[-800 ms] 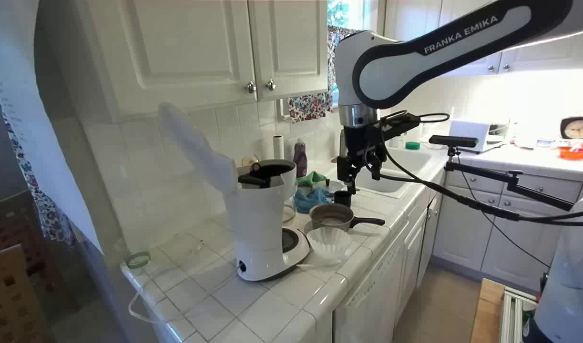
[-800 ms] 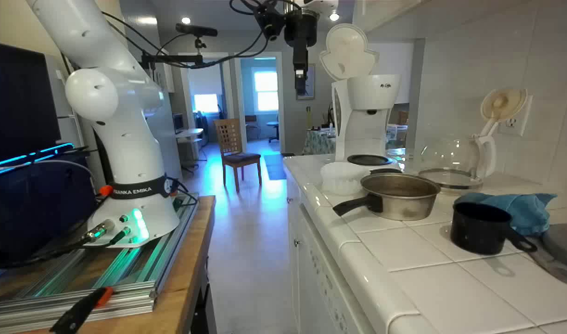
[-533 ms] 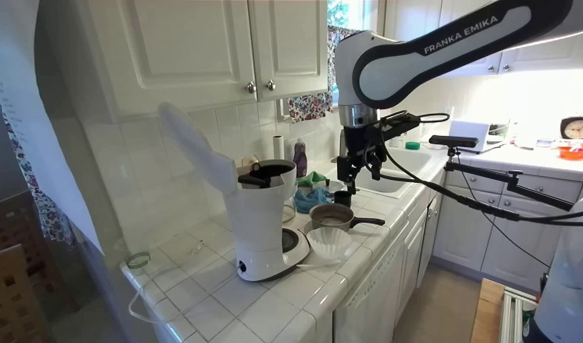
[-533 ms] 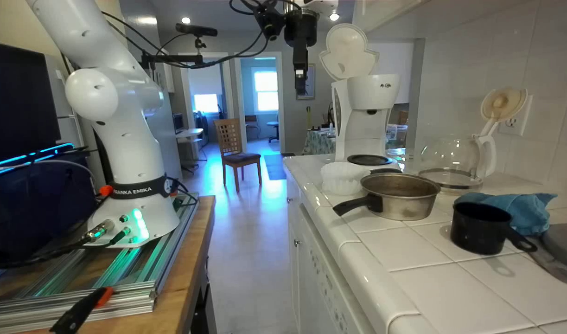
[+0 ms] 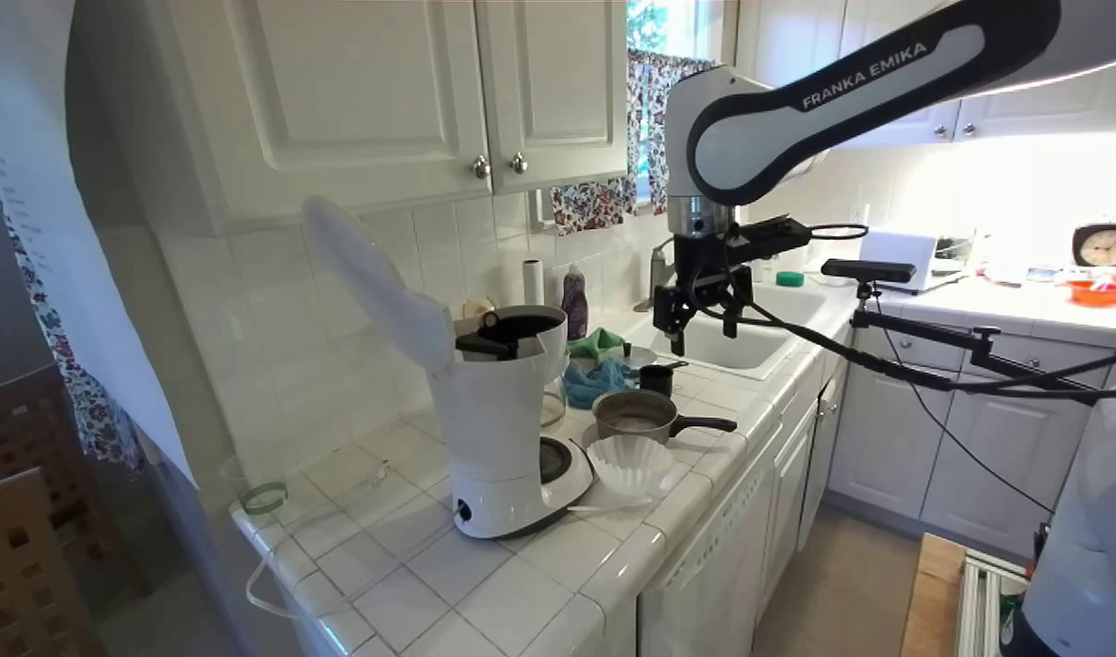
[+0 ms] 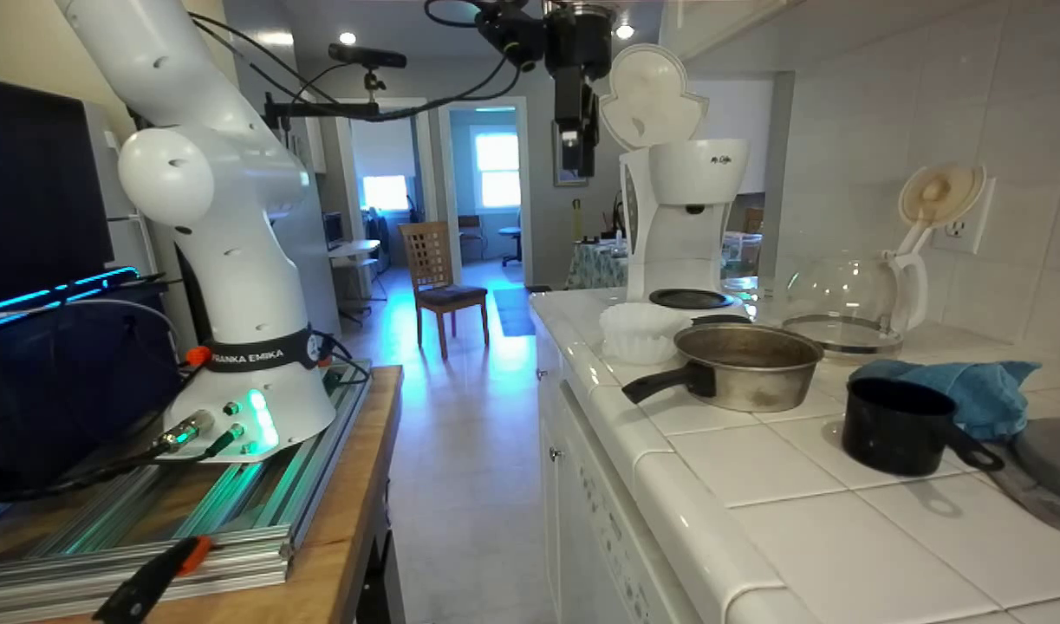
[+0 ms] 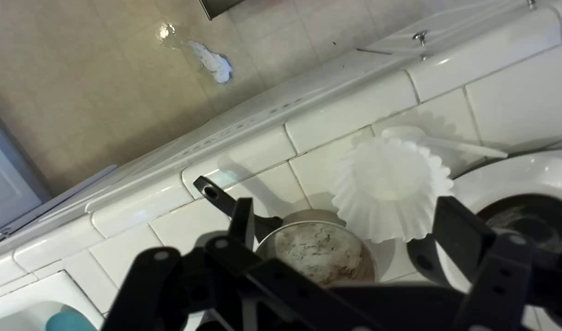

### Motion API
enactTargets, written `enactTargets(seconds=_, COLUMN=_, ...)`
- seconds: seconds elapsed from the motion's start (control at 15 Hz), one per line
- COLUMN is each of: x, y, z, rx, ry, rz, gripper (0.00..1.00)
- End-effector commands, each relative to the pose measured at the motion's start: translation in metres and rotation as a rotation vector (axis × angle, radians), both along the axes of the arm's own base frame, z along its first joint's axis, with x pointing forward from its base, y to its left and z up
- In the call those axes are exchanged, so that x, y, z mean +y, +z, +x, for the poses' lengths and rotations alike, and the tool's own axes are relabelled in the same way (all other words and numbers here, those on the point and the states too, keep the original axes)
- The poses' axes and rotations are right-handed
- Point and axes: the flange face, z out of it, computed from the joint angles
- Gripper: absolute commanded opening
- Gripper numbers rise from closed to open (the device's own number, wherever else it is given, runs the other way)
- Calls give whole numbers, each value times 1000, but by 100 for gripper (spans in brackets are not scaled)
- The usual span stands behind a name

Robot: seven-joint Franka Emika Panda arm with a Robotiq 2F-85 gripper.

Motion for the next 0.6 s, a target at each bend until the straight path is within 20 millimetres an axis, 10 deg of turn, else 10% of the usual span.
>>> enactTargets(seconds=0.0, x=-52, y=-13, z=9, rx=-82, ry=-94, rz=-2, gripper=100)
enactTargets(seconds=0.53, x=-135, y=-47, z=29, rx=-193, ry=-145, rz=4, gripper=100)
